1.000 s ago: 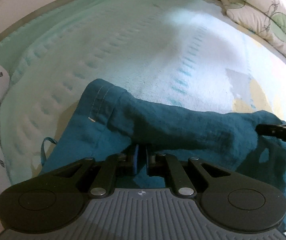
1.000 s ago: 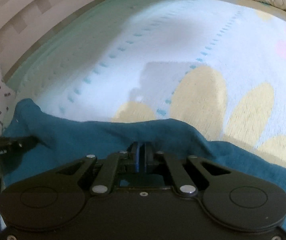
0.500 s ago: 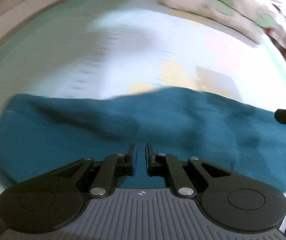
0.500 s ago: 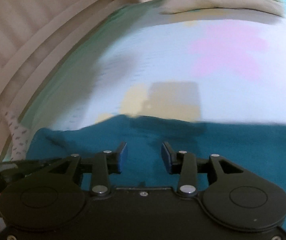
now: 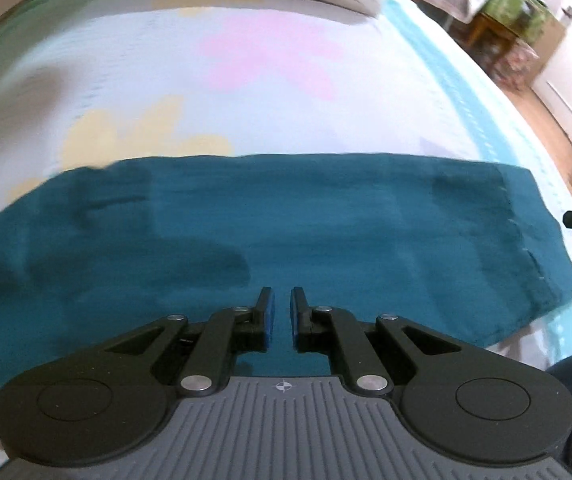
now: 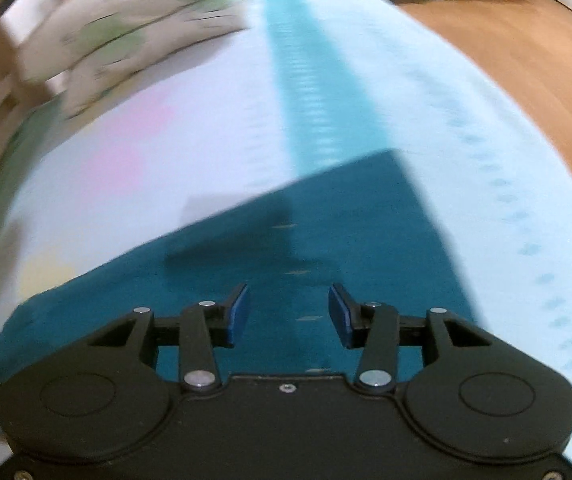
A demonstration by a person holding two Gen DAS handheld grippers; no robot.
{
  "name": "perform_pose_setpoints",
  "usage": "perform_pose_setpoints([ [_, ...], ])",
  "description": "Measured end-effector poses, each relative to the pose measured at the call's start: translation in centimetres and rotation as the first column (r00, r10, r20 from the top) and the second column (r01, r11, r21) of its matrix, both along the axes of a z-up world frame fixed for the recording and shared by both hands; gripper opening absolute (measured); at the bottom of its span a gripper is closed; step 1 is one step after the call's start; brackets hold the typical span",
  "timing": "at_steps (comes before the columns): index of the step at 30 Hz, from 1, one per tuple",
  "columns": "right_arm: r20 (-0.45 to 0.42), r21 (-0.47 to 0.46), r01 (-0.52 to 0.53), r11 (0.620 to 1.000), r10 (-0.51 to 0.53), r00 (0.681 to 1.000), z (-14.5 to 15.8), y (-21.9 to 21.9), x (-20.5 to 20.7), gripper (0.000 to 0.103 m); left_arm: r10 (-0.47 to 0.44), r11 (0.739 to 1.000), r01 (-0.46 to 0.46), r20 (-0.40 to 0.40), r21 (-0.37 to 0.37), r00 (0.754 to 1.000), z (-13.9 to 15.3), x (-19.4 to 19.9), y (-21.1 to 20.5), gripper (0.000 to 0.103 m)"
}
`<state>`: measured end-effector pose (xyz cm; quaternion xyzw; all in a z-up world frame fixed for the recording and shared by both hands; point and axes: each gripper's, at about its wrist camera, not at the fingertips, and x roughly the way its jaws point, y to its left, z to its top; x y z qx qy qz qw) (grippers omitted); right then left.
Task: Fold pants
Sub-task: 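Lay the pants down flat and open both grippers, then grasp the teal pants end with the right gripper and lift it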
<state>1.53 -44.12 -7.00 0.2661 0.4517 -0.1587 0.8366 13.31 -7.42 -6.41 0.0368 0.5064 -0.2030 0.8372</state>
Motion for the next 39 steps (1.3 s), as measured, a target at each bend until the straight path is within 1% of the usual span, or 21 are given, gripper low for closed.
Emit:
perform_pose_setpoints([
  [4, -0.036, -0.004, 0.061, 0.998, -0.061, 0.997, -1.5, -2.9, -1.1, 0.056, -0.031, 0.999, 0.031, -0.022, 0.005, 0.999, -0.6, -0.1, -3.0, 0.009],
  [8, -0.057, -0.009, 0.085, 0.996, -0.085, 0.995, -3.2, -4.8, -2.0, 0.057, -0.044, 0.999, 0.044, -0.039, 0.012, 0.998, -1.1, 0.4, -4.9, 0.009],
  [11, -0.066, 0.015, 0.081, 0.997, -0.08, 0.995, -4.3, -6.4, -2.8, 0.064, -0.048, 0.999, 0.049, -0.049, 0.017, 0.998, -1.4, 0.3, -5.9, 0.009],
  [13, -0.056, 0.058, 0.074, 0.996, -0.071, 0.996, -4.9, -7.3, -3.5, 0.064, -0.055, 0.998, 0.056, -0.06, 0.027, 0.997, -1.9, 0.3, -6.6, 0.009],
  [15, -0.032, 0.147, 0.051, 0.988, -0.047, 0.998, -5.8, -7.9, -3.8, 0.064, -0.064, 0.997, 0.066, -0.071, 0.037, 0.995, -2.6, 0.3, -7.4, 0.009],
  [17, -0.001, 0.23, 0.034, 0.973, -0.035, 0.999, -7.1, -8.4, -4.0, 0.065, -0.07, 0.996, 0.074, -0.087, 0.045, 0.994, -3.4, 0.2, -8.1, 0.009],
  [19, 0.054, 0.259, 0.032, 0.965, -0.047, 0.997, -7.5, -8.7, -4.2, 0.065, -0.072, 0.996, 0.078, -0.102, 0.052, 0.992, -4.0, 0.1, -8.5, 0.009],
  [22, 0.107, 0.317, 0.022, 0.948, -0.059, 0.993, -8.0, -9.4, -3.9, 0.068, -0.073, 0.995, 0.081, -0.124, 0.064, 0.99, -4.9, 0.0, -8.8, 0.009],
  [26, 0.153, 0.384, 0.014, 0.923, -0.078, 0.985, -8.6, -10.5, -3.1, 0.067, -0.073, 0.994, 0.081, -0.116, 0.069, 0.991, -4.9, -0.2, -9.0, 0.009],
  [28, 0.148, 0.409, 0.035, 0.912, -0.104, 0.984, -8.7, -11.1, -3.1, 0.064, -0.07, 0.995, 0.078, -0.123, 0.066, 0.99, -4.8, 0.0, -8.9, 0.009],
  [29, 0.139, 0.409, 0.045, 0.911, -0.111, 0.984, -8.5, -11.2, -3.3, 0.062, -0.069, 0.995, 0.077, -0.126, 0.063, 0.99, -4.8, 0.0, -8.7, 0.009],
  [30, 0.129, 0.385, 0.052, 0.921, -0.11, 0.986, -8.2, -11.2, -3.5, 0.061, -0.069, 0.995, 0.077, -0.128, 0.061, 0.989, -4.8, 0.1, -8.6, 0.009],
  [32, 0.099, 0.281, 0.066, 0.957, -0.098, 0.99, -7.2, -10.8, -4.3, 0.062, -0.071, 0.995, 0.079, -0.126, 0.061, 0.99, -5.0, 0.2, -8.6, 0.009],
  [34, 0.067, 0.213, 0.056, 0.975, -0.071, 0.995, -7.0, -10.7, -4.7, 0.063, -0.072, 0.994, 0.081, -0.12, 0.069, 0.99, -5.0, 0.1, -8.7, 0.009],
  [35, 0.054, 0.205, 0.041, 0.978, -0.053, 0.997, -7.1, -10.5, -5.0, 0.063, -0.073, 0.994, 0.082, -0.115, 0.074, 0.991, -5.0, 0.0, -8.8, 0.009],
  [37, 0.052, 0.224, 0.016, 0.974, -0.028, 0.998, -7.4, -10.4, -5.5, 0.063, -0.077, 0.993, 0.086, -0.109, 0.083, 0.991, -5.0, 0.0, -9.0, 0.009],
  [38, 0.062, 0.238, 0.004, 0.971, -0.019, 0.998, -7.6, -10.4, -5.7, 0.065, -0.078, 0.992, 0.088, -0.106, 0.086, 0.991, -5.0, -0.1, -9.1, 0.009],
  [39, 0.076, 0.25, -0.005, 0.968, -0.014, 0.997, -7.8, -10.4, -5.7, 0.068, -0.078, 0.992, 0.087, -0.105, 0.087, 0.991, -5.1, 0.0, -9.1, 0.009],
])
